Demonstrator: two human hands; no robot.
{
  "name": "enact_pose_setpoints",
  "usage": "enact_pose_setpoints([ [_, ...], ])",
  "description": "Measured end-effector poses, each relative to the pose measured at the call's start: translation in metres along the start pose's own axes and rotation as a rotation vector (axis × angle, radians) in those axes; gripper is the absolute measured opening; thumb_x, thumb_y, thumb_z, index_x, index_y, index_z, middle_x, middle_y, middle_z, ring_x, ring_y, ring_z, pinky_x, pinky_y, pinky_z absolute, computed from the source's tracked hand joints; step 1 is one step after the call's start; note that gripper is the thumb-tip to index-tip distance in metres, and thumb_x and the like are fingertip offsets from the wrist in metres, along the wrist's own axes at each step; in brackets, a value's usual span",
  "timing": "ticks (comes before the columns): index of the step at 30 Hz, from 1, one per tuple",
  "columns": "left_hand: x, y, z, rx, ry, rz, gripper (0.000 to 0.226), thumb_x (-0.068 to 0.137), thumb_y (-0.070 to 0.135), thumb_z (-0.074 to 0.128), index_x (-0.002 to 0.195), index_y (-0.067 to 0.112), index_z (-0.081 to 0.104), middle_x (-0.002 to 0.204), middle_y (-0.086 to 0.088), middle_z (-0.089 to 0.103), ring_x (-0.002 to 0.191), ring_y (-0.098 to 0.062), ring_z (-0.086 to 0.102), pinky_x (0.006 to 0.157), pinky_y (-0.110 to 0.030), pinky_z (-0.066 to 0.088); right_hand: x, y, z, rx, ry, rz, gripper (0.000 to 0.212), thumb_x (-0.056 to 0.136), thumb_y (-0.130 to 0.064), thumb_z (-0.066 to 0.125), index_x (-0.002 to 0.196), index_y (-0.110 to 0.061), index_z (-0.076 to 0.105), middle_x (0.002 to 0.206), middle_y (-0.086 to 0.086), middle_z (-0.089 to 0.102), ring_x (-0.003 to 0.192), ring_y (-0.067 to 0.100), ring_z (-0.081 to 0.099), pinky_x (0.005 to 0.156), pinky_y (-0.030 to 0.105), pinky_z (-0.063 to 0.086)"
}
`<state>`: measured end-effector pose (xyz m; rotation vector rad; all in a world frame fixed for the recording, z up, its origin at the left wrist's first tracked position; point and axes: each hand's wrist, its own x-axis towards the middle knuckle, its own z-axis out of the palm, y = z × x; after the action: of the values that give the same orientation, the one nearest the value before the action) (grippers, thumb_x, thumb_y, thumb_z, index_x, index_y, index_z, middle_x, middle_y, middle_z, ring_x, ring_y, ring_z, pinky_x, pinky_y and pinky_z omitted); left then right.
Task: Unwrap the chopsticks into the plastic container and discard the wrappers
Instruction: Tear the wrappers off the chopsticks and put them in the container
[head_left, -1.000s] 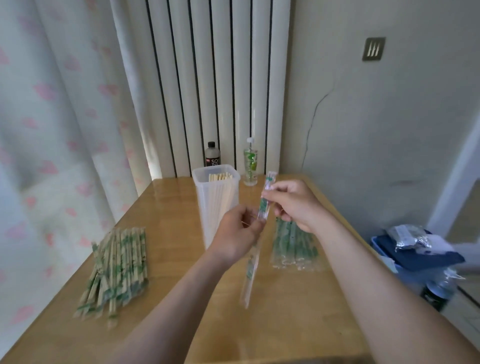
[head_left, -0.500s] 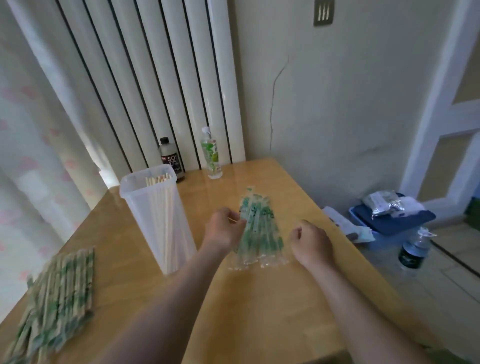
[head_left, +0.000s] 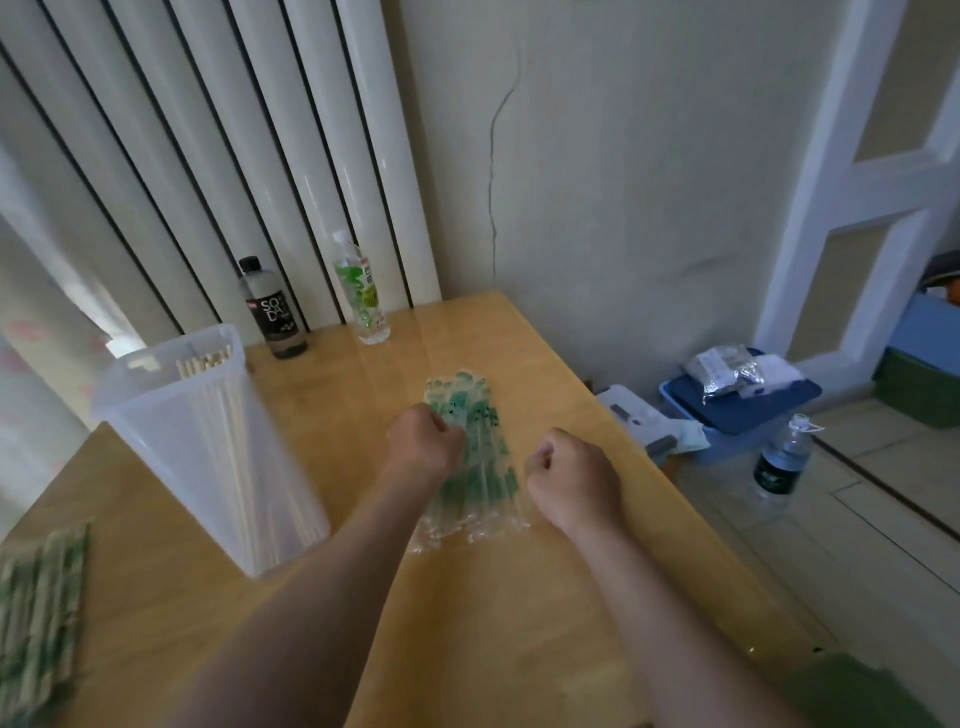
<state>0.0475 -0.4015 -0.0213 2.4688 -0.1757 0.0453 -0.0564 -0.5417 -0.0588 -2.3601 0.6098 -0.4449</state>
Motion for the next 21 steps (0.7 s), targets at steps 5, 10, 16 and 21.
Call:
enact_pose_setpoints([
  [5,-0.004,-0.001,-0.005,-0.030,0.036,0.022,0.024,0.089,0.026,0.062,0.069,0.017,0.051,0.064,0.000,0.052,0.061,-0.018,0.049,0.050,-0.028,0.034,0.001,0.001,0.000,0.024,-0.005,0.023,0.014,0.094,-0.023,0.056,0.081,-0.019,0.060,0.075,-0.004,0.062,0.070,0.021,0.057,0.059,0.034,0.046],
  [10,-0.024,-0.011,-0.025,-0.051,0.050,0.095,0.022,0.094,0.025,0.056,0.077,0.012,0.057,0.069,-0.002,0.054,0.063,-0.016,0.047,0.053,-0.030,0.037,0.002,0.002,0.000,0.038,-0.009,0.034,0.014,0.093,-0.024,0.056,0.080,-0.020,0.061,0.074,-0.003,0.063,0.069,0.021,0.058,0.061,0.036,0.050],
  [16,-0.065,-0.053,-0.060,-0.017,0.005,0.187,0.017,0.095,0.022,0.055,0.080,0.018,0.061,0.071,0.001,0.061,0.065,-0.012,0.054,0.054,-0.026,0.039,0.001,-0.001,-0.005,0.075,-0.062,0.071,0.013,0.092,-0.027,0.058,0.083,-0.022,0.067,0.080,-0.007,0.067,0.074,0.019,0.063,0.069,0.035,0.055],
  [21,-0.095,-0.100,-0.093,0.002,-0.027,0.232,0.018,0.093,0.019,0.058,0.076,0.019,0.063,0.068,0.005,0.062,0.062,-0.008,0.055,0.056,-0.019,0.040,-0.016,-0.030,-0.013,0.089,-0.132,-0.067,0.020,0.090,-0.026,0.057,0.074,-0.019,0.066,0.069,-0.004,0.065,0.067,0.021,0.062,0.060,0.033,0.047],
])
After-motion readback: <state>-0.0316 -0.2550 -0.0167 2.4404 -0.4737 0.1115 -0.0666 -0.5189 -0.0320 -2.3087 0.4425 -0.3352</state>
